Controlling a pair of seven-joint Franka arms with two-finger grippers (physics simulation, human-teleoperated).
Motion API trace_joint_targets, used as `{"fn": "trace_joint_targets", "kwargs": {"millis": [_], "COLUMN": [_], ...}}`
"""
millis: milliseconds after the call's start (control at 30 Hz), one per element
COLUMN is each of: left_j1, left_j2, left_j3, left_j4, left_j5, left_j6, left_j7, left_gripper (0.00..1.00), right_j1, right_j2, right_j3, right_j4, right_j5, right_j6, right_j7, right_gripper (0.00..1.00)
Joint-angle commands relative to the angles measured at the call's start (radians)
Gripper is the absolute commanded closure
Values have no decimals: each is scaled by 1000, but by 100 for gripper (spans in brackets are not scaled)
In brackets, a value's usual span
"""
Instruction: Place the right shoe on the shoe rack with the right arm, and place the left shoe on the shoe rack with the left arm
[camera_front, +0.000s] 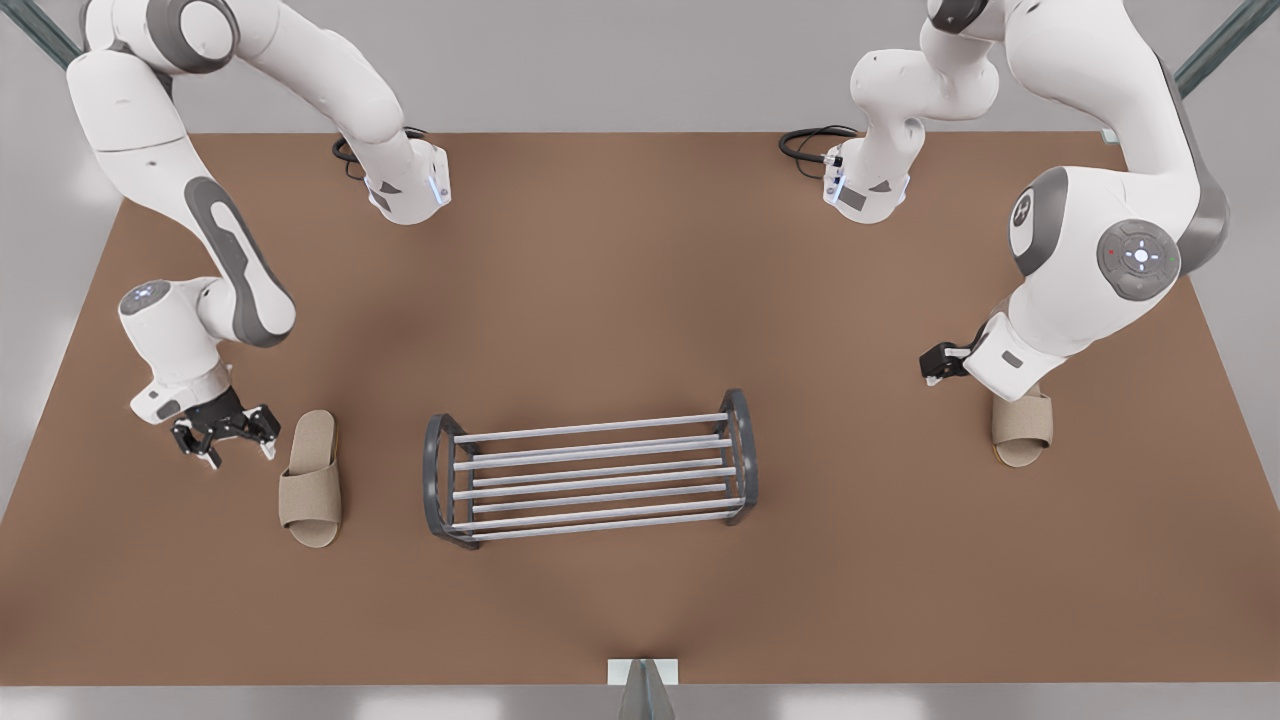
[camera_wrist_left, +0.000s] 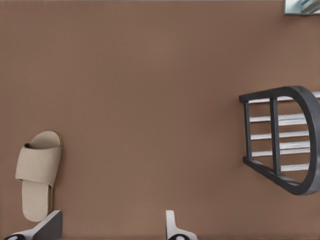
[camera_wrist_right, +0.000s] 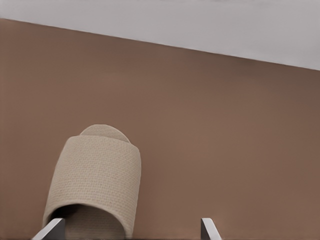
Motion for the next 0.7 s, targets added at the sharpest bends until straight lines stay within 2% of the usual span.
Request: {"fn": "trace_joint_targets", "kwargs": {"millis": [0,267,667], "left_j1": [0,0,0], "left_j2": [5,6,11], "left_j3": [0,0,0], "left_j4": [1,1,1], "left_j5": [2,0,2], "left_j6": [0,0,3], "left_j7": [52,52,52], "left_gripper": [0,0,0], "right_j1": [-23,-12,-11], "right_j2": [-1,48,186], "right_j3": [26,23,13], "right_j4": [-24,-29,63], "right_j5": [1,0,-5], "right_j6": [28,49,66], "right_j7": [-243,-252,-278], "right_gripper": [0,0,0]}}
